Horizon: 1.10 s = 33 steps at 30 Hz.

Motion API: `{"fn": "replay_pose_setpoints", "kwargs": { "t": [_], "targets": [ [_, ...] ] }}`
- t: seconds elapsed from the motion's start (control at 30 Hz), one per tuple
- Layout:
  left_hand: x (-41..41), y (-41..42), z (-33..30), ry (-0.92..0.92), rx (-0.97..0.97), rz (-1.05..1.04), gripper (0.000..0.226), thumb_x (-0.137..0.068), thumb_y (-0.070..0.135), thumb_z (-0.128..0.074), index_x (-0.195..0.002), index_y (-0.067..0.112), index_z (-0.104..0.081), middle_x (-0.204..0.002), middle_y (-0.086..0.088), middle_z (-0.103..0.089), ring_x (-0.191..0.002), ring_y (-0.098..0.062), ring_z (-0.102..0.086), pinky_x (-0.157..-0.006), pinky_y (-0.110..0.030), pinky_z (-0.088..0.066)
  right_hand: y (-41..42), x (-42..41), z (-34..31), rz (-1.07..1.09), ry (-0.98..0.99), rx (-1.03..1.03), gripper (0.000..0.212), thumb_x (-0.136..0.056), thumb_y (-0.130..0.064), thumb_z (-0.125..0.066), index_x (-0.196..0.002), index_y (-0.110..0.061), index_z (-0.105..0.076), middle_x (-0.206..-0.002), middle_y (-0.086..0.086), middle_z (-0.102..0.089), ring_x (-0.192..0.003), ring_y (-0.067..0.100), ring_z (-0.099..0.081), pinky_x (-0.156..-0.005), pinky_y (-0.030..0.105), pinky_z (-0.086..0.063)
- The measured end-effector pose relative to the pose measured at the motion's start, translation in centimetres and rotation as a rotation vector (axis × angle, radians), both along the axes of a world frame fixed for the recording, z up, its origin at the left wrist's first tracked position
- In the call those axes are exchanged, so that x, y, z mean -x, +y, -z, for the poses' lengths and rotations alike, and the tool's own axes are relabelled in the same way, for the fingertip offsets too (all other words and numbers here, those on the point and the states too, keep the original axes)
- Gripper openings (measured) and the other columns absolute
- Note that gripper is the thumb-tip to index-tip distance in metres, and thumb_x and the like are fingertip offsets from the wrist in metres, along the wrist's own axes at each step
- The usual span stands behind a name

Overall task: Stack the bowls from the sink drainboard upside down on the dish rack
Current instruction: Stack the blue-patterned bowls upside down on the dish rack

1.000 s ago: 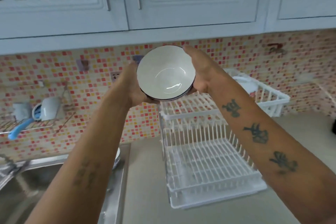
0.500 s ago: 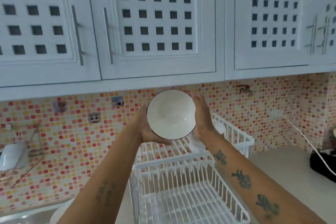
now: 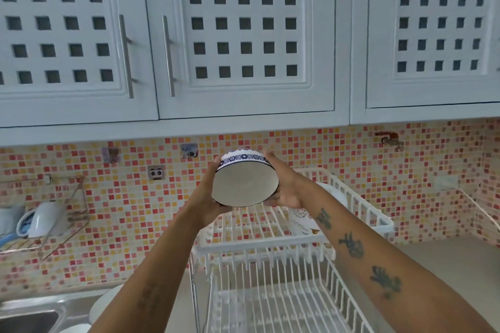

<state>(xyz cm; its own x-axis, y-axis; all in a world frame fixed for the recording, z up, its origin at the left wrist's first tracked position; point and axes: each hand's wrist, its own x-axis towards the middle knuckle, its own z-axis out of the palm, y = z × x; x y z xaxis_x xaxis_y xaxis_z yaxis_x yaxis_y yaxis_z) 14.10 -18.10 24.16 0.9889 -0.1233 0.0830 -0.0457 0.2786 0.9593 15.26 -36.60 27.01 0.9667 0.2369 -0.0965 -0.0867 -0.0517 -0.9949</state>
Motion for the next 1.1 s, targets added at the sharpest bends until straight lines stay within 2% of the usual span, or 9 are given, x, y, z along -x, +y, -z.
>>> {"fn": "replay_pose_setpoints", "kwargs": {
  "t": [0.1,0.23,0.4,0.5,0.57,0.7,0.8,0.9,1.1],
  "targets": [
    [0.3,0.7,0.6,-0.019,-0.203,-0.042,0.049,-0.085,0.063,-0.051,-0.112,0.024,-0.064,-0.109,-0.014,-0.059,-0.098,-0.029,-0.055,-0.085,-0.039,-0.048,0.2,-1.6,0.4,-0.047,0.055,-0.012,0.06,-0.085,-0.071,-0.042,-0.103,-0.019,-0.066,-0.094,0.012,-0.066,-0.099,0.032,-0.06,-0.096,0.045,-0.049],
    [0.4,1.6,1.1,-0.03,-0.441,-0.03,0.09,-0.058,0.068,-0.067,-0.126,0.009,-0.06,-0.104,-0.009,-0.064,-0.094,-0.024,-0.057,-0.083,-0.033,-0.048,0.2,-3.1,1.1,-0.099,0.101,0.036,0.058,-0.08,-0.069,-0.052,-0.091,-0.014,-0.067,-0.078,0.011,-0.063,-0.077,0.029,-0.06,-0.085,0.046,-0.053],
    [0.0,1.1,1.0,-0.09,-0.619,-0.027,0.058,-0.056,0.055,-0.075,-0.102,0.021,-0.066,-0.102,-0.001,-0.069,-0.098,-0.019,-0.06,-0.093,-0.04,-0.042,-0.2,-4.9,2.4,-0.142,0.149,0.102,0.055,-0.076,-0.067,-0.057,-0.095,-0.016,-0.066,-0.086,0.01,-0.064,-0.075,0.027,-0.064,-0.09,0.05,-0.055],
    [-0.5,0.7,1.2,-0.132,-0.721,-0.013,0.032,-0.074,0.03,-0.08,-0.099,0.012,-0.069,-0.082,0.001,-0.068,-0.074,-0.012,-0.06,-0.066,-0.022,-0.046,0.0,-5.6,3.7,-0.144,0.169,0.146,0.044,-0.085,-0.057,-0.049,-0.092,-0.017,-0.063,-0.084,0.007,-0.064,-0.074,0.024,-0.063,-0.093,0.05,-0.053],
    [-1.0,0.6,1.3,-0.149,-0.815,-0.004,0.039,-0.074,0.022,-0.082,-0.107,0.005,-0.068,-0.084,-0.002,-0.071,-0.069,-0.011,-0.063,-0.056,-0.017,-0.048,0.1,-5.7,3.9,-0.15,0.172,0.199,0.036,-0.088,-0.048,-0.046,-0.094,-0.016,-0.061,-0.091,0.01,-0.064,-0.083,0.027,-0.062,-0.093,0.047,-0.051],
    [-1.5,0.0,1.9,-0.175,-1.073,-0.01,0.062,-0.06,0.026,-0.091,-0.115,0.018,-0.064,-0.107,0.001,-0.071,-0.096,-0.018,-0.066,-0.077,-0.023,-0.056,-0.1,-5.5,3.8,-0.197,0.102,0.234,0.023,-0.09,-0.03,-0.05,-0.104,-0.014,-0.058,-0.102,0.015,-0.063,-0.095,0.032,-0.059,-0.091,0.043,-0.047],
    [-2.1,0.0,2.6,-0.206,-1.266,-0.052,0.09,-0.039,0.052,-0.092,-0.119,0.024,-0.062,-0.111,0.003,-0.07,-0.103,-0.019,-0.066,-0.088,-0.034,-0.058,0.0,-5.1,4.0,-0.213,0.063,0.236,0.015,-0.094,-0.021,-0.049,-0.094,-0.013,-0.062,-0.094,0.012,-0.064,-0.084,0.028,-0.06,-0.082,0.038,-0.048],
    [-3.8,0.6,3.7,-0.211,-1.381,-0.09,0.113,-0.018,0.075,-0.082,-0.118,0.027,-0.06,-0.112,0.002,-0.067,-0.102,-0.019,-0.064,-0.088,-0.037,-0.059,0.0,-4.8,4.2,-0.222,0.069,0.252,0.019,-0.096,-0.019,-0.047,-0.101,-0.009,-0.062,-0.107,0.015,-0.065,-0.099,0.032,-0.059,-0.093,0.042,-0.045],
    [-3.0,-0.1,3.3,-0.176,-1.43,-0.079,0.103,-0.036,0.058,-0.086,-0.124,0.016,-0.054,-0.115,-0.001,-0.062,-0.104,-0.022,-0.061,-0.086,-0.034,-0.057,0.0,-4.8,4.9,-0.212,0.086,0.28,0.04,-0.1,-0.018,-0.038,-0.133,0.001,-0.052,-0.135,0.022,-0.056,-0.123,0.036,-0.053,-0.106,0.046,-0.041]
  ]
}}
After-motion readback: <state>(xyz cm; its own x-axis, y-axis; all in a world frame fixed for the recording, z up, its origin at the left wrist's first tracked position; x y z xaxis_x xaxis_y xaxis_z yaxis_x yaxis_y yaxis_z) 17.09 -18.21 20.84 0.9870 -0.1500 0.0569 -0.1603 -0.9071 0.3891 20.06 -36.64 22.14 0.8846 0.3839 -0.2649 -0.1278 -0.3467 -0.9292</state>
